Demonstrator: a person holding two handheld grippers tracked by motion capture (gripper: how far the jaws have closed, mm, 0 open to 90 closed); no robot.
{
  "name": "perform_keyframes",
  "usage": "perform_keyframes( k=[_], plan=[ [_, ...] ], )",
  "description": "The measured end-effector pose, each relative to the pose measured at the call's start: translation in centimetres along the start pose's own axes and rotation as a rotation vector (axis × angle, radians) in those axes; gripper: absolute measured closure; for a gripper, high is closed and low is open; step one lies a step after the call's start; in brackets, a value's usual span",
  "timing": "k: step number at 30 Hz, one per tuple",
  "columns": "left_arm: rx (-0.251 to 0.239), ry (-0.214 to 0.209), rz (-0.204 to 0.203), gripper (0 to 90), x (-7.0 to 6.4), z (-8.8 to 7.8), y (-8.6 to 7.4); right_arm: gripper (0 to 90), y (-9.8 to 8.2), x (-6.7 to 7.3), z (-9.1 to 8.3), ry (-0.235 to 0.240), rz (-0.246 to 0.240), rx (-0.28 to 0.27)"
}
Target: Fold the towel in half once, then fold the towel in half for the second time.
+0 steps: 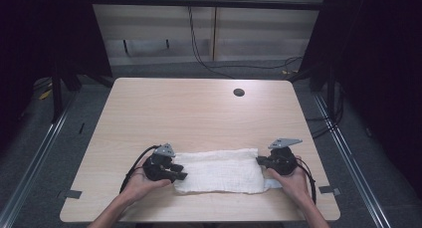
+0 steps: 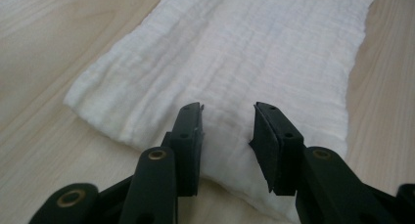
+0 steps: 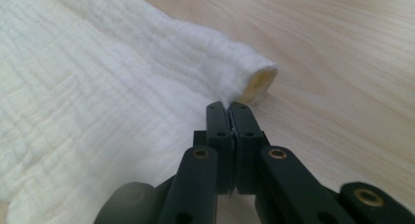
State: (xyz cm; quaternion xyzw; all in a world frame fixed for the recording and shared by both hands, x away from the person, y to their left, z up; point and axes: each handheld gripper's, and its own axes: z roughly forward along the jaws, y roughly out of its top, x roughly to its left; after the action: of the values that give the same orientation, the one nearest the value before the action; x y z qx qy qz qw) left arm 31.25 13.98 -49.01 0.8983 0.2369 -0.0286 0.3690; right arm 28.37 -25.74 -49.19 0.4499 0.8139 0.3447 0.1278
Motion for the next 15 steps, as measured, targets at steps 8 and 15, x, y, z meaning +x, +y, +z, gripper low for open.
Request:
perform_keyframes(
  k=[8,15],
  plan=[
    [-0.076,0.012,-0.014,60.4,1.0,-1.3,1.7,65.4,0.0,-0.2,-1.2,0.056,0.033,-0.056],
    [-0.133,0.032,-0.085,57.7,2.8,-2.5,0.8,65.2,0.9,1.7,-1.9,0.130,-0.013,-0.097]
  ],
)
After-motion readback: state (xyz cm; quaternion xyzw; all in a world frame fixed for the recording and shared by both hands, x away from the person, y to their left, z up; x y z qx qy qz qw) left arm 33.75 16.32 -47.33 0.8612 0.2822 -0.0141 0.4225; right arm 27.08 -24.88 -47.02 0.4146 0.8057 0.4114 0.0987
